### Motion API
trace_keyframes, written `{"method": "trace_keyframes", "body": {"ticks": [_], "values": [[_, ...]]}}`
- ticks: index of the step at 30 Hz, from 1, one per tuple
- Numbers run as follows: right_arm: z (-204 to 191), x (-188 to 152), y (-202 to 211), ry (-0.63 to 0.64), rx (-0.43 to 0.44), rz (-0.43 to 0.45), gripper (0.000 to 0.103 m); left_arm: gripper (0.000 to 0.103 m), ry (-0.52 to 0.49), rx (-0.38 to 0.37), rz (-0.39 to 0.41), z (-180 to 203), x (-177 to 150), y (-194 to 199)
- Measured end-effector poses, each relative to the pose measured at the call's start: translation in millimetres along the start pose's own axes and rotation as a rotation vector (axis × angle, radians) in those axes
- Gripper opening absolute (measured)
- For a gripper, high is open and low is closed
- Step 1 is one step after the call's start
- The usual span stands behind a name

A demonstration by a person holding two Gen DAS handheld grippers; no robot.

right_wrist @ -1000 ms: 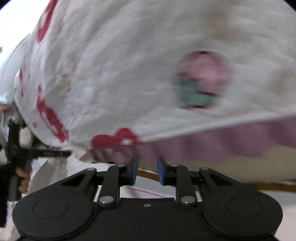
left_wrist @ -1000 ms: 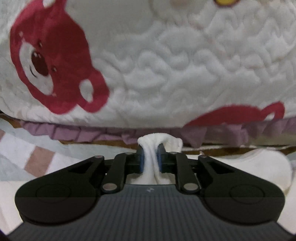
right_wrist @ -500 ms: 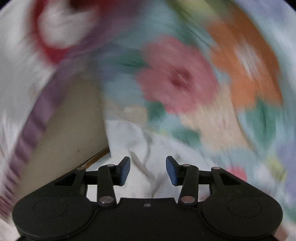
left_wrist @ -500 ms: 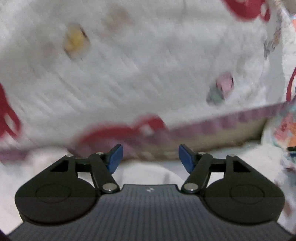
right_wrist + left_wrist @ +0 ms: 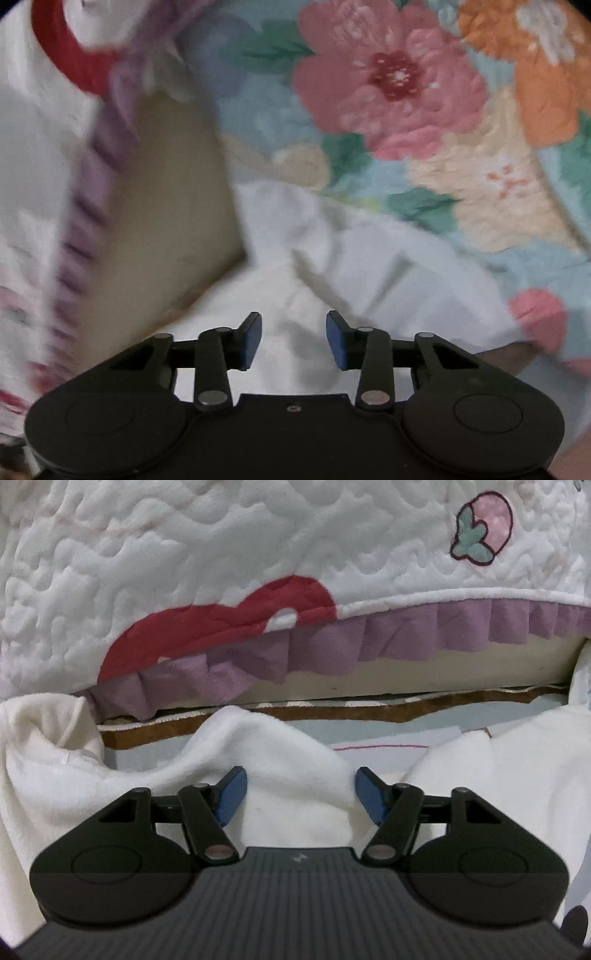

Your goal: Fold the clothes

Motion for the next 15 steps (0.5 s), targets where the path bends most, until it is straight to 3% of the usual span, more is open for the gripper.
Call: {"method": "trace_keyframes", "body": {"ticks": [1, 2, 3, 5, 7, 10, 14, 15], "values": [[1.2, -1.4, -2.1, -0.019, -0.015, 0.017, 0.044, 0.037, -0.017, 0.019, -0.003, -1.6, -1.4, -1.1], [3.3, -3.5, -1.9, -0.049, -0.013, 0.041, 0.043, 0.013, -0.033, 0.039, -0.01, -2.5, -2.5, -3.1], [4.7, -6.5, -2.2, -0.068, -0.019, 0.062, 0.045, 0.008, -0.034, 0.051, -0.02, -5.0, -3.8, -6.0], [1.1, -17.9, -6.1, -0.021, -0.083, 0.083, 0.046, 0.008, 0.005, 0.043, -0.029, -11.7, -5.5, -9.3], [-6.2, -24.8, -7.7, 0.063, -0.142, 0.103, 0.055, 0.012, 0.053, 0.026, -0.025, -15.5, -5.7, -7.7], [-5.5, -32.9, -13.3, 0.079, -0.169, 0.11, 0.059, 0.017, 0.12, 0.0, -0.018, -20.7, -5.7, -5.2], [-7.5, -32.8, -18.9, 0.123, -0.167, 0.127, 0.058, 0.031, 0.165, -0.031, -0.002, -19.6, -5.3, -2.3], [-11.7, -32.2, -20.6, 0.156, -0.164, 0.127, 0.051, 0.032, 0.171, -0.039, -0.001, -18.4, -6.0, -3.3]]}}
Point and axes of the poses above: each gripper's, at about its wrist camera, not at the fingertips, and y roughly against the way its jaws point, z to its right, x to its top, the point moved 4 cm from there along -y, roughly the way its jaws point, and after that the axes turned 1 degree about z, right-handed, at the moved point
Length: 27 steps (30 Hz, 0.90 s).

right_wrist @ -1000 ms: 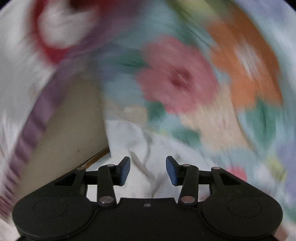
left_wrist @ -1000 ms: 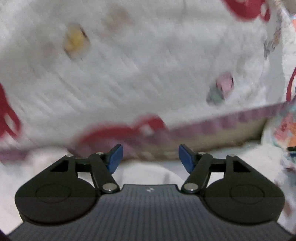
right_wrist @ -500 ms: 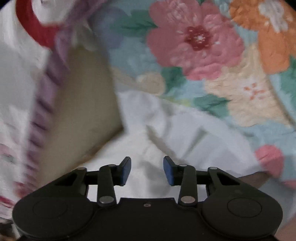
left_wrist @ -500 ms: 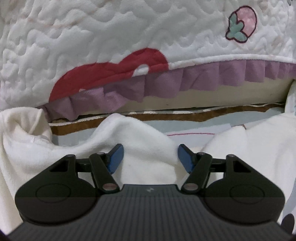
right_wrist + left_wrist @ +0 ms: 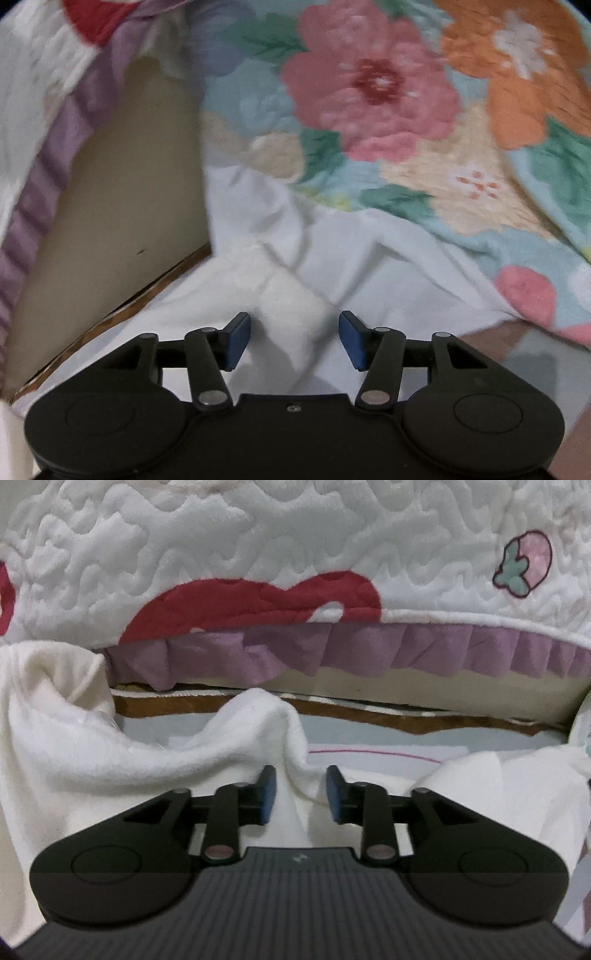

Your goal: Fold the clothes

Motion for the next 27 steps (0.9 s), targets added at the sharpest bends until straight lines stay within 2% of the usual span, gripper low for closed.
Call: {"method": "trace_keyframes", "body": {"ticks": [1, 2, 4, 9, 10, 12, 13, 14, 17, 21, 23, 27], "values": [[-4.5, 1.1, 0.2, 0.034, 0.006, 0.005, 0.022, 0.032, -0.002, -0.004, -0.006, 1.6, -1.3, -2.0], [-10.0, 2.7, 5.4, 0.073, 0.016, 0.014, 0.015, 0.032, -0.008, -0.005, -0.01, 3.1, -2.3, -3.4], [-20.4, 10.0, 19.9, 0.123, 0.023, 0.062, 0.015, 0.029, -0.032, -0.001, -0.007, 6.5, -3.0, -4.1], [-39.5, 38.2, 100.7, 0.207, 0.026, 0.288, 0.013, 0.03, -0.065, -0.023, 0.035, 11.8, 1.7, 6.0], [-38.3, 39.2, 116.3, 0.234, -0.007, 0.332, 0.013, 0.032, -0.061, -0.03, 0.047, 12.3, 3.1, 9.1], [-28.1, 29.8, 130.4, 0.324, -0.12, 0.357, 0.013, 0.037, -0.036, -0.045, 0.078, 11.9, 6.8, 15.4], [-18.0, 20.3, 125.3, 0.357, -0.17, 0.318, 0.013, 0.048, -0.018, -0.048, 0.097, 10.2, 8.5, 18.3], [-4.9, 8.5, 118.0, 0.377, -0.222, 0.273, 0.012, 0.053, 0.0, -0.052, 0.114, 8.3, 10.0, 20.9], [32.4, -21.7, 100.5, 0.294, -0.32, 0.176, 0.012, 0.054, 0.052, -0.061, 0.103, 1.1, 11.6, 20.7], [41.5, -43.6, 88.5, 0.271, -0.348, 0.123, 0.013, 0.055, 0.069, -0.045, 0.074, -2.0, 10.0, 17.7], [44.2, -43.1, 90.9, 0.249, -0.336, 0.125, 0.013, 0.063, 0.07, -0.041, 0.054, 1.6, 8.2, 12.0], [46.6, -41.1, 90.7, 0.218, -0.302, 0.144, 0.013, 0.068, 0.12, -0.028, -0.015, 8.6, 7.9, -9.9]]}}
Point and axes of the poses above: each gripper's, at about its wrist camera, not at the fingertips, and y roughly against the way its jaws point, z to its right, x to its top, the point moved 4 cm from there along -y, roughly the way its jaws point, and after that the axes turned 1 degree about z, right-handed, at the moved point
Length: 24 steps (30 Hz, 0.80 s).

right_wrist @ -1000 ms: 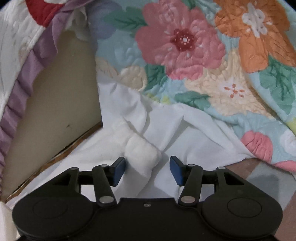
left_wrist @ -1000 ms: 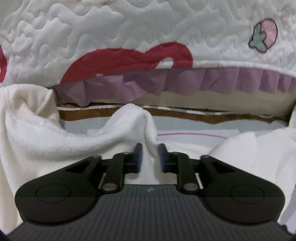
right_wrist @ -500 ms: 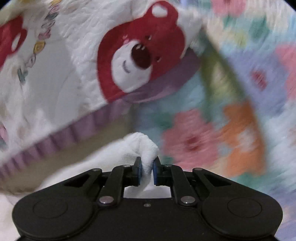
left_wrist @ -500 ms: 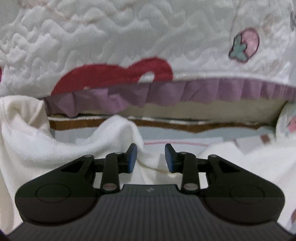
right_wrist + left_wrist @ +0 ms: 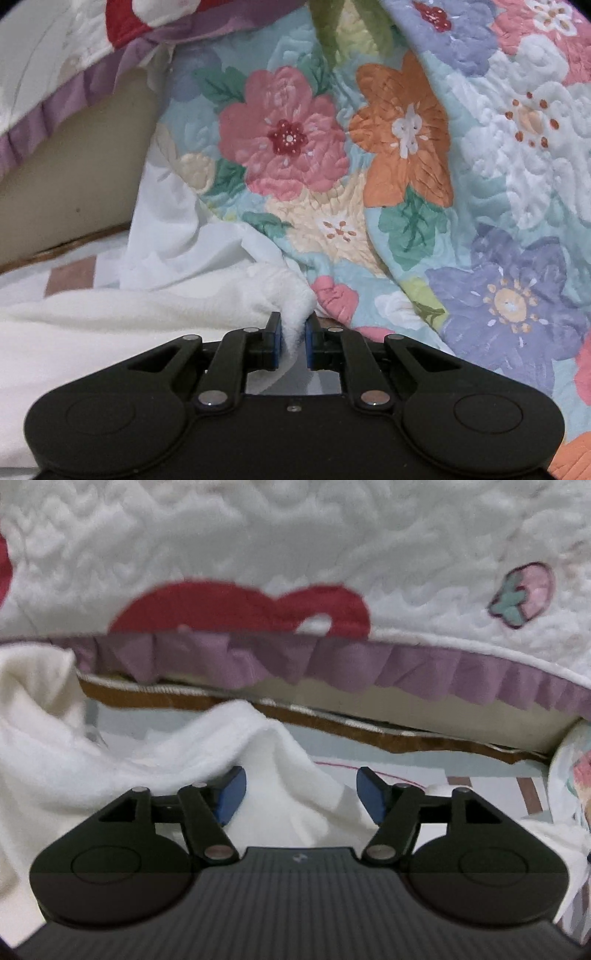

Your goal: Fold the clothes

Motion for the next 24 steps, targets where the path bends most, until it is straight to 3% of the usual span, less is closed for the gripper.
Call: {"method": "trace_keyframes", "body": {"ticks": [2, 4, 5, 6, 7, 8, 9, 12, 14, 16, 19, 21, 24], "values": [[-0.2, 0.8, 1.9, -0.01, 0.011, 0.003, 0.013, 0.071, 0.024, 0.018, -0.036, 4.2, -1.0, -14.0], [0.6, 0.8, 2.0, -0.025, 0.024, 0.005, 0.013, 0.067, 0.0, 0.05, -0.044, 10.4, -2.7, -27.7], [0.9, 0.9, 2.8, -0.03, 0.032, 0.008, 0.013, 0.041, -0.08, 0.08, -0.02, 18.2, -3.6, -30.9], [-0.2, 3.0, 3.8, -0.027, 0.041, 0.016, 0.013, 0.022, -0.196, 0.128, -0.009, 26.6, -6.0, -32.9], [-1.9, 5.5, 4.9, -0.016, 0.047, 0.025, 0.013, 0.009, -0.313, 0.177, 0.002, 35.2, -8.2, -34.8], [-6.8, 10.4, 6.6, 0.027, 0.042, 0.042, 0.013, 0.008, -0.4, 0.205, 0.017, 42.0, -9.9, -34.2], [-14.5, 17.7, 9.7, 0.095, 0.04, 0.072, 0.013, 0.008, -0.41, 0.186, 0.047, 43.6, -9.6, -26.3], [-26.9, 50.9, 31.8, 0.166, 0.056, 0.209, 0.012, 0.008, -0.343, 0.12, 0.18, 41.0, 2.8, 13.0], [-25.9, 73.6, 53.8, 0.138, 0.059, 0.311, 0.012, 0.008, -0.233, 0.068, 0.242, 33.3, 15.4, 36.5], [-23.2, 80.9, 63.7, 0.138, 0.039, 0.352, 0.012, 0.008, -0.101, 0.005, 0.257, 22.4, 24.2, 44.1], [-14.0, 67.3, 49.0, 0.167, -0.003, 0.29, 0.012, 0.008, 0.137, -0.102, 0.192, -0.7, 24.3, 26.0], [-8.3, 47.8, 31.7, 0.185, -0.028, 0.211, 0.012, 0.008, 0.258, -0.12, 0.124, -11.4, 17.5, 4.4], [-3.0, 20.5, 9.0, 0.207, -0.06, 0.095, 0.012, 0.007, 0.203, -0.07, 0.084, 4.3, 4.2, -11.9]]}}
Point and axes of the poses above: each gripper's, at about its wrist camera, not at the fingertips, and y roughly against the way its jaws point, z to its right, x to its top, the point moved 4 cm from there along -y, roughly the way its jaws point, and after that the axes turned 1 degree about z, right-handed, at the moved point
